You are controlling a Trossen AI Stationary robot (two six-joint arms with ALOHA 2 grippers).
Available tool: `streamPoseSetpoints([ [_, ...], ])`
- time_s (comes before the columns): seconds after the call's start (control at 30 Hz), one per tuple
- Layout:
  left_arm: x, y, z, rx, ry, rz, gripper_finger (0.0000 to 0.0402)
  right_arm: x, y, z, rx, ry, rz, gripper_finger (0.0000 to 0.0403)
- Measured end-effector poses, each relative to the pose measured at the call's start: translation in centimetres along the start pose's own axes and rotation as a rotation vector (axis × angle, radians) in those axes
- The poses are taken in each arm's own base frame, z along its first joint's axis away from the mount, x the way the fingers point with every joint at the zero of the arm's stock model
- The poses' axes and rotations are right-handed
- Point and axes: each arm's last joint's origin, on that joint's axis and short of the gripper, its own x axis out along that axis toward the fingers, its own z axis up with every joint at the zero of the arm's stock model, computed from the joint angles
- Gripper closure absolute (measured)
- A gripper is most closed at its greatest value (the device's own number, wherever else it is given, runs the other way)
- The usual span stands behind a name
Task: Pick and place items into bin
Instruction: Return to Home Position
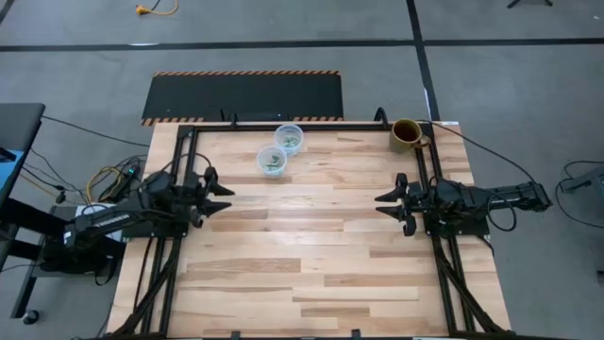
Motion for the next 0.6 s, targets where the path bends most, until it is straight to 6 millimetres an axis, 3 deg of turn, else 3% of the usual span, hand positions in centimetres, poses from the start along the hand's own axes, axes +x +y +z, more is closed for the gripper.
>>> streamPoseSetpoints([
  [0.3,-0.03,0.57,-0.06,0.048,-0.027,0.181,0.0231,0.0,0.0,0.0,0.0,0.0,0.001,0.0267],
  [0.6,-0.04,0.6,-0.09,0.042,-0.029,0.189,0.0231,0.0,0.0,0.0,0.0,0.0,0.0,0.0267],
])
